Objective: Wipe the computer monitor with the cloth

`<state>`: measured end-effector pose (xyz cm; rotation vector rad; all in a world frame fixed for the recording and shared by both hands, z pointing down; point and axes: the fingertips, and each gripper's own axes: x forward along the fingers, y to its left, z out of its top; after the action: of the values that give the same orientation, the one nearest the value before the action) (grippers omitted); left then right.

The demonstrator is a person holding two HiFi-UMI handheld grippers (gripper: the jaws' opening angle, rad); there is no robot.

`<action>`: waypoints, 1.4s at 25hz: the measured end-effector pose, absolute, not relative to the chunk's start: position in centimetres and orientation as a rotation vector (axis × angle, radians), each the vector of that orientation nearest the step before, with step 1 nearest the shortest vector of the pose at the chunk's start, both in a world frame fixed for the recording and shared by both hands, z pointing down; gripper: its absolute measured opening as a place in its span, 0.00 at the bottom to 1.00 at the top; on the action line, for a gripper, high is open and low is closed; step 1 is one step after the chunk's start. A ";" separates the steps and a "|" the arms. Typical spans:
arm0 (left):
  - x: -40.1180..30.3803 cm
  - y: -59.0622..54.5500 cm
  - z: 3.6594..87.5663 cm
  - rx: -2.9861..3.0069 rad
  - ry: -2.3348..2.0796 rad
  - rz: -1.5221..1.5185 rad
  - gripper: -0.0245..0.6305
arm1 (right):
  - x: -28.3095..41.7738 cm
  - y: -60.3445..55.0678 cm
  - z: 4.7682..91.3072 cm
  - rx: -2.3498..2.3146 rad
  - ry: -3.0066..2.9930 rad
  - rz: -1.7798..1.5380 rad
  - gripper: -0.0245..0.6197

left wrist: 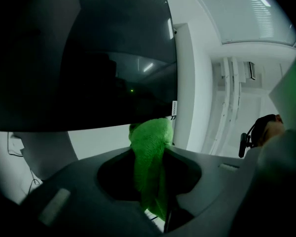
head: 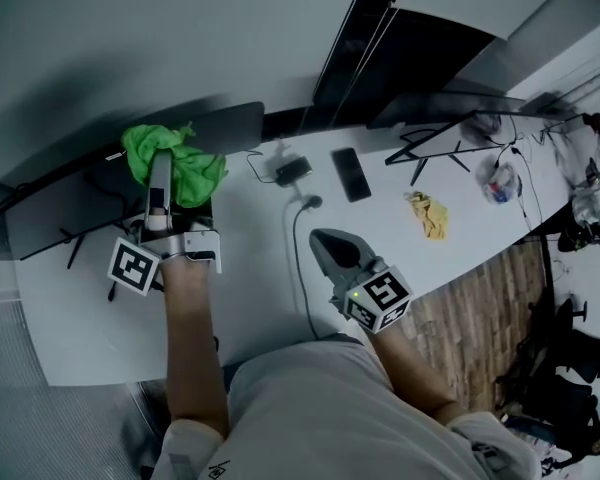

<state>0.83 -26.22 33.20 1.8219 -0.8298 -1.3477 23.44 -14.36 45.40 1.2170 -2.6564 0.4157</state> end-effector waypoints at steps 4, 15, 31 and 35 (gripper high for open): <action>0.5 -26.2 34.5 1.784 -0.838 -1.344 0.19 | 24.0 -14.1 45.8 1.220 -2.649 0.431 0.04; 0.1 -25.7 40.9 1.662 -0.846 -1.290 0.19 | 24.1 -13.7 46.7 1.213 -2.605 0.443 0.04; -0.6 -26.6 51.2 1.525 -0.843 -1.208 0.19 | 23.2 -12.9 48.7 1.223 -2.505 0.454 0.04; -0.4 -27.3 53.4 1.483 -0.845 -1.200 0.19 | 23.4 -12.8 49.3 1.229 -2.477 0.469 0.04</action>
<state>-0.44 -27.34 53.36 1.4834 -0.8448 -1.2000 23.41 -12.84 49.33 1.2285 -2.4767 0.4685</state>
